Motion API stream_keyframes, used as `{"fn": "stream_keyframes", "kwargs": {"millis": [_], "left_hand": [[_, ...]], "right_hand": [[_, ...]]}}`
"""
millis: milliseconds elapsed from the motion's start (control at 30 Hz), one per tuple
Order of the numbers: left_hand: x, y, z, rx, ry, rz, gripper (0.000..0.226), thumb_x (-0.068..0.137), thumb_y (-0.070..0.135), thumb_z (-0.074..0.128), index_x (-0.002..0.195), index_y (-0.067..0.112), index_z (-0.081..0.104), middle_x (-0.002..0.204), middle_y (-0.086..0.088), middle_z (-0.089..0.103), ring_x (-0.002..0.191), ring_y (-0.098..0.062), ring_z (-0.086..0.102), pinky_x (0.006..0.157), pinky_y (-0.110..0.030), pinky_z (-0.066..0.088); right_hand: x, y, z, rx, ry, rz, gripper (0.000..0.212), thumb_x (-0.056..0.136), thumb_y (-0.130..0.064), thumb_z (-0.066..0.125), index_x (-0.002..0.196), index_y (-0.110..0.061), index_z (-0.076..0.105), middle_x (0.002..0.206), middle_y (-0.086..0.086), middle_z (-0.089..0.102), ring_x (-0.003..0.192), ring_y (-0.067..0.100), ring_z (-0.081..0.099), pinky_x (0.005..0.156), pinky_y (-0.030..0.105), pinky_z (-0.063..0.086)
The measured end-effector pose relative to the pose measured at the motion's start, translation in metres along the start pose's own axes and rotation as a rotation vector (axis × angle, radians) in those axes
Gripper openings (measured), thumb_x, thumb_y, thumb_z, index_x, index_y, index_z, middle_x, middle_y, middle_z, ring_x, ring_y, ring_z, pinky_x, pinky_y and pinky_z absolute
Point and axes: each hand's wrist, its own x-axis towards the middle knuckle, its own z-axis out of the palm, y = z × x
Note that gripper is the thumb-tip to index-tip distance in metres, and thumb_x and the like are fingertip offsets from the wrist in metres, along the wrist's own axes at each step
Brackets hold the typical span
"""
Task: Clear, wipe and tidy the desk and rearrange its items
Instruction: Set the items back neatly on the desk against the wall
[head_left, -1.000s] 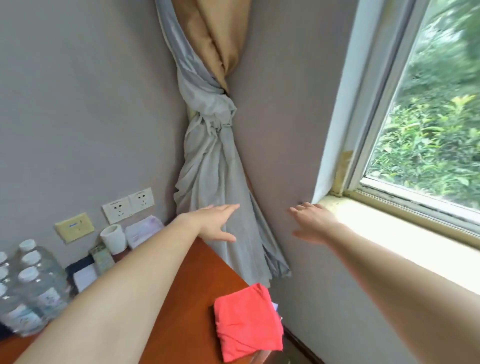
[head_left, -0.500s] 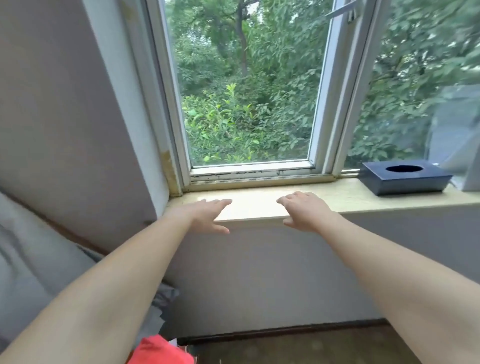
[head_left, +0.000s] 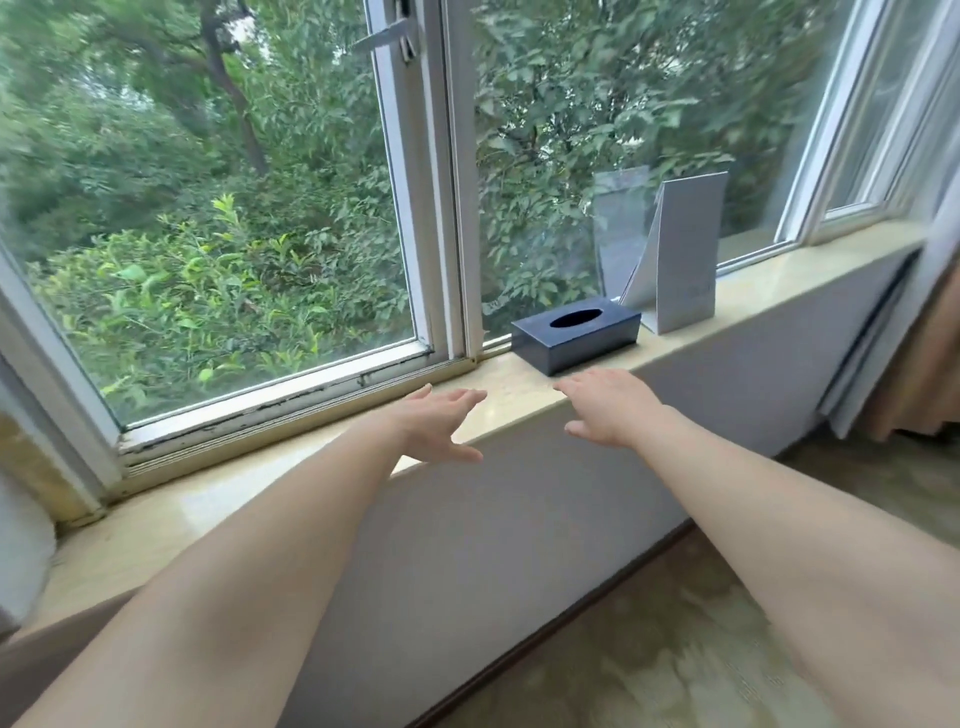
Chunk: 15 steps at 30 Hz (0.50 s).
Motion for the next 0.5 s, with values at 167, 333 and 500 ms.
{"fn": "stream_keyframes", "kwargs": {"millis": [167,333,500], "left_hand": [[0.061,0.004,-0.01,0.023,0.005,0.012,0.089,0.094,0.057,0.054,0.158,0.02,0.005,0.164,0.003,0.015,0.149,-0.019,0.021,0.124,-0.039,0.004],[0.138,0.007,-0.023,0.028,0.043,-0.008,0.088,0.094,0.057,0.053,0.158,0.018,0.006,0.164,0.002,0.016,0.148,-0.018,0.024,0.124,-0.041,0.005],[0.212,0.014,-0.03,0.01,0.051,-0.041,0.089,0.094,0.058,0.052,0.158,0.018,0.005,0.165,0.003,0.012,0.15,-0.016,0.017,0.124,-0.041,0.003]], "right_hand": [[0.029,0.045,0.009,0.025,0.018,0.033,0.05,0.091,-0.038,0.057,0.136,-0.019,0.047,0.134,0.0,0.055,0.124,0.023,0.05,0.099,0.038,0.042],[0.077,0.107,0.023,0.012,0.001,0.046,0.048,0.09,-0.034,0.056,0.135,-0.019,0.047,0.134,0.0,0.055,0.124,0.023,0.05,0.098,0.038,0.041],[0.125,0.16,0.047,0.046,-0.034,0.046,0.047,0.087,-0.03,0.056,0.132,-0.019,0.047,0.129,0.0,0.056,0.12,0.025,0.052,0.095,0.04,0.045]]}}
